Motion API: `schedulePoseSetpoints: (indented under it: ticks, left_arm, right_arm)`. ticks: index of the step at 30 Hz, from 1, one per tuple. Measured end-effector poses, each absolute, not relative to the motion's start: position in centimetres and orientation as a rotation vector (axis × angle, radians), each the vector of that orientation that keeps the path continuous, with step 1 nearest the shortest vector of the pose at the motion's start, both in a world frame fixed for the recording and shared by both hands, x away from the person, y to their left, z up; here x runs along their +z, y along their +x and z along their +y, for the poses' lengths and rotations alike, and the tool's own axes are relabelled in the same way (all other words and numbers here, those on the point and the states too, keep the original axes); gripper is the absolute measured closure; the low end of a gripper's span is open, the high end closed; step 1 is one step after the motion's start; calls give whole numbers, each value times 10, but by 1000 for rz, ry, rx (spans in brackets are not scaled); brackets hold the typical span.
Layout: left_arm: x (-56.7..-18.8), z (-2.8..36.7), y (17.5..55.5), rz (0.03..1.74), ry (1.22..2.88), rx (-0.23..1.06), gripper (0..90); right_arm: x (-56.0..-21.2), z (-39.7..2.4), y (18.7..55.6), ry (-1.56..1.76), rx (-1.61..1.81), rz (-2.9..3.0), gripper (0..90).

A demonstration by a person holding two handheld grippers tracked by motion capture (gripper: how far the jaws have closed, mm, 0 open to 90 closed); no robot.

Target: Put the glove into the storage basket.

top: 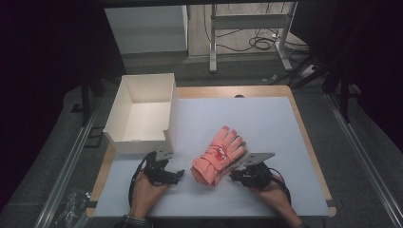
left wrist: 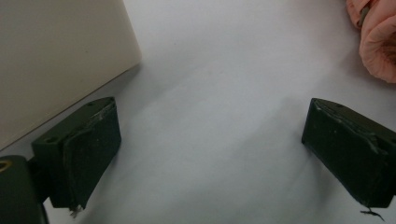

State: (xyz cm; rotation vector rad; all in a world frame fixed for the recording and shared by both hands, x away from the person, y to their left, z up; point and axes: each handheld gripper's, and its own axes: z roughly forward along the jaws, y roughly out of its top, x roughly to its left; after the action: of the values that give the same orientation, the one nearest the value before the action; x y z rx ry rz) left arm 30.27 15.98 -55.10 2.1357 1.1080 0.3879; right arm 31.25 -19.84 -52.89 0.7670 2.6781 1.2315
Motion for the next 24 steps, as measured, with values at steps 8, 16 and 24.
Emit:
schedulePoseSetpoints:
  ticks: [8,16,24]
  left_arm:
    - [-551,160,303,1107,2133,381,43]
    - [-546,163,302,1112,2108,318,43]
    - [-530,157,300,1073,2115,281,43]
  right_arm:
    - [-526,-240,324,906,1173,2537,651]
    - [-525,-269,335,968,1021,2400,489]
    - [-528,-287,345,1092,1026,2357,306]
